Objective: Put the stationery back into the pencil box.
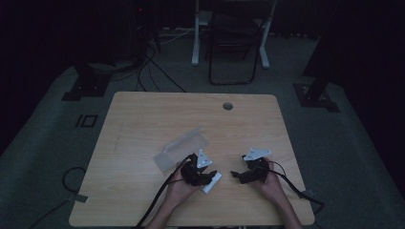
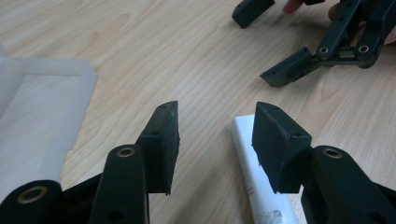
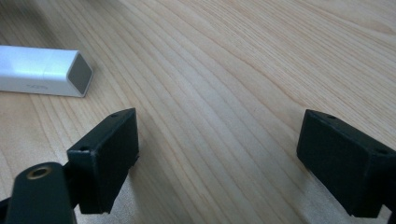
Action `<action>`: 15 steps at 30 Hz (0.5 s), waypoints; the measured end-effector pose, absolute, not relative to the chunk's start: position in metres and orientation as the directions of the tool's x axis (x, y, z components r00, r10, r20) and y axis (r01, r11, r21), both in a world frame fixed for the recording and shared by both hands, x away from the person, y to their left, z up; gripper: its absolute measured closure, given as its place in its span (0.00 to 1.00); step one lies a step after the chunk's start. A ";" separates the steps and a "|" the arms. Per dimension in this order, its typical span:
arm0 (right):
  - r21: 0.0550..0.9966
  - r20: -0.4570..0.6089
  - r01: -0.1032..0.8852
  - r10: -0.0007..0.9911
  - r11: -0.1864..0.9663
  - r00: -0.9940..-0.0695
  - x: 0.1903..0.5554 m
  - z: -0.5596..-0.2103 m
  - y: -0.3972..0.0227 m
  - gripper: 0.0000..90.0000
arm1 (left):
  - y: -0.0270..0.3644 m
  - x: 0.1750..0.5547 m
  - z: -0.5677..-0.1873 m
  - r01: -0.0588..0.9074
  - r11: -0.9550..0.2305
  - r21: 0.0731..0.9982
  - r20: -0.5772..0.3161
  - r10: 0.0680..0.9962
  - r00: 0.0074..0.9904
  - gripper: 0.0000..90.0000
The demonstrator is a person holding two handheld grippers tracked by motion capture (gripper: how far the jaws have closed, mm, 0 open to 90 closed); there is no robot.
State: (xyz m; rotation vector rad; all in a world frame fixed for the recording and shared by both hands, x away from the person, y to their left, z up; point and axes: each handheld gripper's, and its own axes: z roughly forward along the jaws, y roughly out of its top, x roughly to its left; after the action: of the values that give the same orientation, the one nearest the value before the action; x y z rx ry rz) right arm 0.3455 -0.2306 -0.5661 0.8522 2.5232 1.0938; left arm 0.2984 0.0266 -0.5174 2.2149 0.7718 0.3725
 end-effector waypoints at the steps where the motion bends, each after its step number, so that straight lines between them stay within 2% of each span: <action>1: 0.731 -0.006 0.411 0.609 0.544 -0.793 0.345 -0.566 -0.231 0.14 | 0.026 0.299 -0.518 0.416 -0.538 0.733 0.021 0.630 0.776 0.58; 15: 0.732 -0.010 0.408 0.607 0.546 -0.795 0.346 -0.566 -0.231 0.14 | 0.009 0.296 -0.532 0.440 -0.548 0.711 -0.014 0.614 0.789 0.60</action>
State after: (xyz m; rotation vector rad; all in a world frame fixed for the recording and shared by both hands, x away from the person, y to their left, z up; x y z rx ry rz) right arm 0.3457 -0.2307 -0.5661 0.8468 2.5227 1.0934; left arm 0.2957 0.0090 -0.5321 2.2403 0.7765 0.3060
